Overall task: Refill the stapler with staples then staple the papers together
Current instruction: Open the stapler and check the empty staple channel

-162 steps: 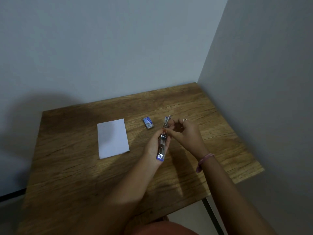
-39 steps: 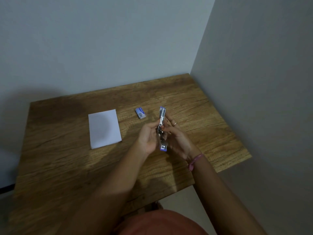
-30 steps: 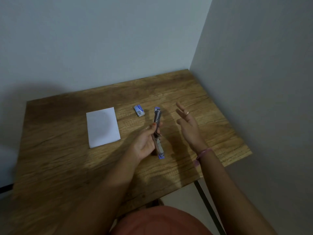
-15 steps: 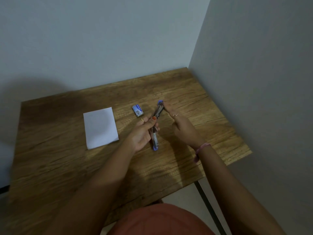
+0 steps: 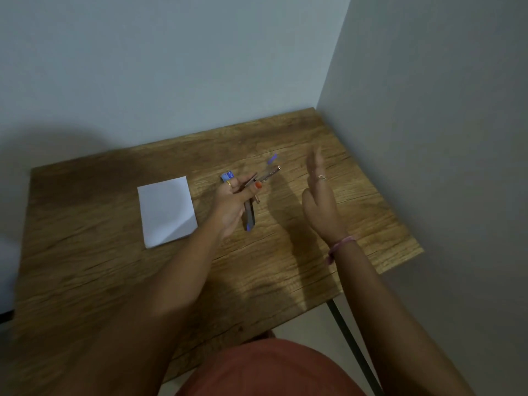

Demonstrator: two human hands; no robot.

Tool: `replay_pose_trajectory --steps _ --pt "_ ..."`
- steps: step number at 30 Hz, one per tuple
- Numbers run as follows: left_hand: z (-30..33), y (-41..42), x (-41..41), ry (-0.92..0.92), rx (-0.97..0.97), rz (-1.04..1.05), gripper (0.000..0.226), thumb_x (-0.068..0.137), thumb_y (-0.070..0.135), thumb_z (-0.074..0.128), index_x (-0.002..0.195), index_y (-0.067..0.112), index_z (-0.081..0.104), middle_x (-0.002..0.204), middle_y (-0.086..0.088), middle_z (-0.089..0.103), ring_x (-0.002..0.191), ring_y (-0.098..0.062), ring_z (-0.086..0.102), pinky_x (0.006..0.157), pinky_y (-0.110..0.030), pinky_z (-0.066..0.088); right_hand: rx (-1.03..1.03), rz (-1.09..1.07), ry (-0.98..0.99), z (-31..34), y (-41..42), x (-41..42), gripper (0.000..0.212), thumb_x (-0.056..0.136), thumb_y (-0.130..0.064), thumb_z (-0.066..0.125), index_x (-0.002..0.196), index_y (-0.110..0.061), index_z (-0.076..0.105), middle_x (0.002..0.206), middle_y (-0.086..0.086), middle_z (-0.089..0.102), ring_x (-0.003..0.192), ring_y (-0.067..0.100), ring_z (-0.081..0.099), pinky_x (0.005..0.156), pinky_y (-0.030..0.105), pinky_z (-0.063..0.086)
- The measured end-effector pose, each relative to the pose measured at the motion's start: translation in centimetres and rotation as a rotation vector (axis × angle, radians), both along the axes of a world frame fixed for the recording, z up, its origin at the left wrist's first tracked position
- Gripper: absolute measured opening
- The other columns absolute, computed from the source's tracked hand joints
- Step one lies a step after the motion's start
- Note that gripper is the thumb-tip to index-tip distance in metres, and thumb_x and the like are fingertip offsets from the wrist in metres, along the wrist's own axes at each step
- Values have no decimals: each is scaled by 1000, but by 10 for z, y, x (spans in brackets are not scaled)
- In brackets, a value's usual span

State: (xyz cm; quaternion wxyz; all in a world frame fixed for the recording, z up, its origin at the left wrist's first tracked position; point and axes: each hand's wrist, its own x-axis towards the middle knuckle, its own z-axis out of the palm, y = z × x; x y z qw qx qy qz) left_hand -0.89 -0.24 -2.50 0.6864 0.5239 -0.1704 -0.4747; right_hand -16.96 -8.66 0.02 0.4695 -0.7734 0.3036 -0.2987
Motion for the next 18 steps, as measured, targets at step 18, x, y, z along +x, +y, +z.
replay_pose_trajectory --steps 18 --pt "0 8 -4 291 -30 10 38 90 5 59 127 -3 53 77 -3 61 73 -13 56 77 -29 52 -378 226 395 15 -10 12 90 74 21 37 149 -25 21 159 9 15 147 27 13 118 50 16"
